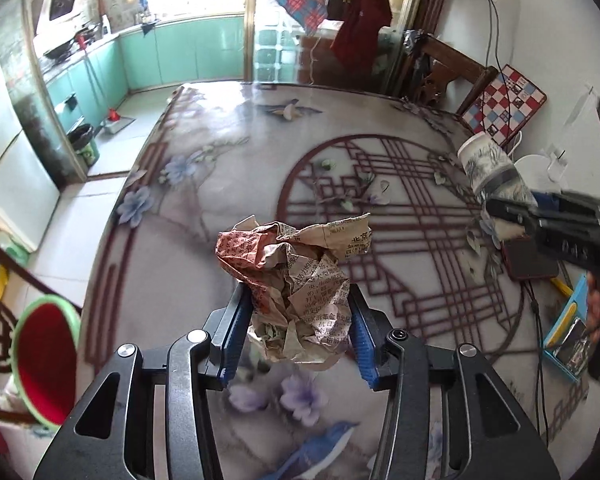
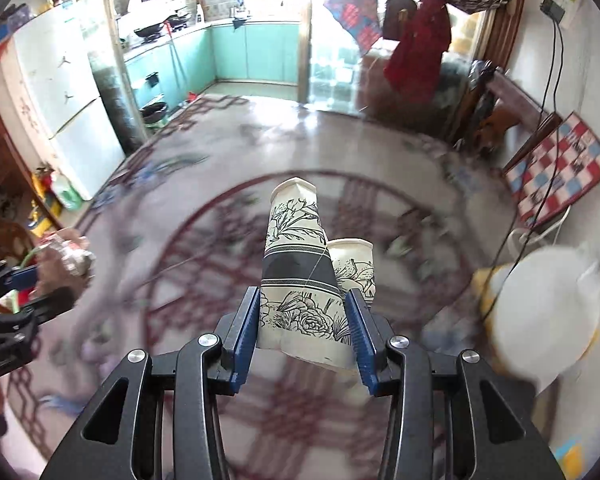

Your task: Collect trash

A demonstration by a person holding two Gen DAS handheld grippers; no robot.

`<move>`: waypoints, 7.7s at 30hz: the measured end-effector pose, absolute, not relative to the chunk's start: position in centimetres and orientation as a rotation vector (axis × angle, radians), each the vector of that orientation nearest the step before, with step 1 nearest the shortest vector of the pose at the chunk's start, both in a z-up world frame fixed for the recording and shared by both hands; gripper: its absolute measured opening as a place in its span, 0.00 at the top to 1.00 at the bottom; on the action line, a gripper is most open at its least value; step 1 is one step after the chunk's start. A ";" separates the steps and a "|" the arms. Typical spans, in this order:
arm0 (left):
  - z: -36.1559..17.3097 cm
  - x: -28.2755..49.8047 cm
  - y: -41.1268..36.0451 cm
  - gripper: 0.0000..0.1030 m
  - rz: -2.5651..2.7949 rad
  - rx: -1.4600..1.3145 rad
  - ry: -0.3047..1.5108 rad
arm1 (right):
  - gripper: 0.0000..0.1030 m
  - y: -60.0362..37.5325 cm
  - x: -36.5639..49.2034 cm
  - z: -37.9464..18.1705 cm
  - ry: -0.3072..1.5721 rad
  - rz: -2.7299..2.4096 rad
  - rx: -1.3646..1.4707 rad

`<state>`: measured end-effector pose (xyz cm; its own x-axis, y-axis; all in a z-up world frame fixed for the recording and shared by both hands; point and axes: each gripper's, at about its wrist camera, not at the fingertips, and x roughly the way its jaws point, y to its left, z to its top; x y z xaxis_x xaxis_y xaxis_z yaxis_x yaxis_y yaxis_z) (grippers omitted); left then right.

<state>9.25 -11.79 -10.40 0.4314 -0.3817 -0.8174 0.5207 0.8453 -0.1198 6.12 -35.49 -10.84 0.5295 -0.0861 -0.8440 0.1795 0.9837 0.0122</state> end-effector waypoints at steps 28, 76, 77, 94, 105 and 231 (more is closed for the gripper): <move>-11.5 15.0 9.5 0.55 -0.527 0.094 0.942 | 0.60 -10.6 8.3 -8.9 0.991 -0.191 0.100; -13.8 17.6 20.1 0.54 -0.432 0.059 0.983 | 0.89 -2.1 7.7 -17.3 1.174 -0.092 0.248; -13.9 17.6 20.4 0.54 -0.424 0.056 0.984 | 0.89 -1.8 8.0 -16.5 1.162 -0.092 0.236; -15.6 17.9 24.0 0.54 -0.337 0.033 1.033 | 0.89 4.3 15.1 -11.4 1.034 0.038 0.102; -19.6 19.1 25.4 0.54 -0.312 0.034 1.129 | 0.89 8.9 17.4 -12.7 1.046 0.123 0.022; -2.0 1.0 5.9 0.00 -0.210 -0.048 0.547 | 0.06 -14.9 -4.9 2.7 0.554 -0.144 0.100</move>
